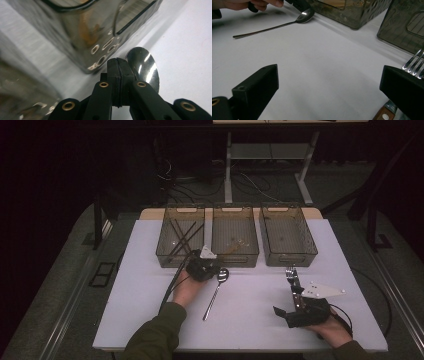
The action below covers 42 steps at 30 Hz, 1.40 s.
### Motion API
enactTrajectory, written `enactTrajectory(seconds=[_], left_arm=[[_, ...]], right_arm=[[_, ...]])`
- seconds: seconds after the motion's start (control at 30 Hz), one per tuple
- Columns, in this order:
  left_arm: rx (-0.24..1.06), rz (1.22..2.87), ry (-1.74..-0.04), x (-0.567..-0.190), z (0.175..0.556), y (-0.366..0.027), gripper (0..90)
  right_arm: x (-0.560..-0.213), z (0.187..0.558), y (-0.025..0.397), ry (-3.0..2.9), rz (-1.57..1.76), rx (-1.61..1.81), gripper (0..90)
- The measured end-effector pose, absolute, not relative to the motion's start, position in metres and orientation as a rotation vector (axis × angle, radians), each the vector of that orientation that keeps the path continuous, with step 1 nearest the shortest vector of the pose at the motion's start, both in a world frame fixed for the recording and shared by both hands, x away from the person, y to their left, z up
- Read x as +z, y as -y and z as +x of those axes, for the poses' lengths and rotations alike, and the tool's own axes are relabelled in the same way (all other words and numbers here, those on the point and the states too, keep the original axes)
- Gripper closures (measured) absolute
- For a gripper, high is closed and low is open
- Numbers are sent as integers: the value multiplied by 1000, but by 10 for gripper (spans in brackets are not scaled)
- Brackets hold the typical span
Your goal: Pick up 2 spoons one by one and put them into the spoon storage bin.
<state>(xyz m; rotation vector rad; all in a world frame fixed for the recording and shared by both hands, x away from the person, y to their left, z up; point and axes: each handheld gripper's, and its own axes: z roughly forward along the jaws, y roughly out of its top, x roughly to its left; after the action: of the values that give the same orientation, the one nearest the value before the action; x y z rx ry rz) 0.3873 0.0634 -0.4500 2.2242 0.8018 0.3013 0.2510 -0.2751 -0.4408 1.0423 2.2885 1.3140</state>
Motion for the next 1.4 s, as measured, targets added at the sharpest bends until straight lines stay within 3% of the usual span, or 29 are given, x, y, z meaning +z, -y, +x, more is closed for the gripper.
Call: enactTrajectory(seconds=[0.63, 1.13, 1.27, 1.4], left_arm=[[213, 2259, -676, -451, 376, -30, 897], [214, 2252, -695, -447, 379, -39, 891], [197, 2212, -717, -443, 378, -42, 828], [163, 2168, -711, -437, 375, -43, 675]], right_arm=[[-441, 251, 276, -2288, 1040, 1315, 19], [-441, 251, 275, -2294, 1039, 1310, 19], [-441, 251, 275, -2291, 1039, 1312, 19], [-441, 250, 275, -2291, 1039, 1313, 19]])
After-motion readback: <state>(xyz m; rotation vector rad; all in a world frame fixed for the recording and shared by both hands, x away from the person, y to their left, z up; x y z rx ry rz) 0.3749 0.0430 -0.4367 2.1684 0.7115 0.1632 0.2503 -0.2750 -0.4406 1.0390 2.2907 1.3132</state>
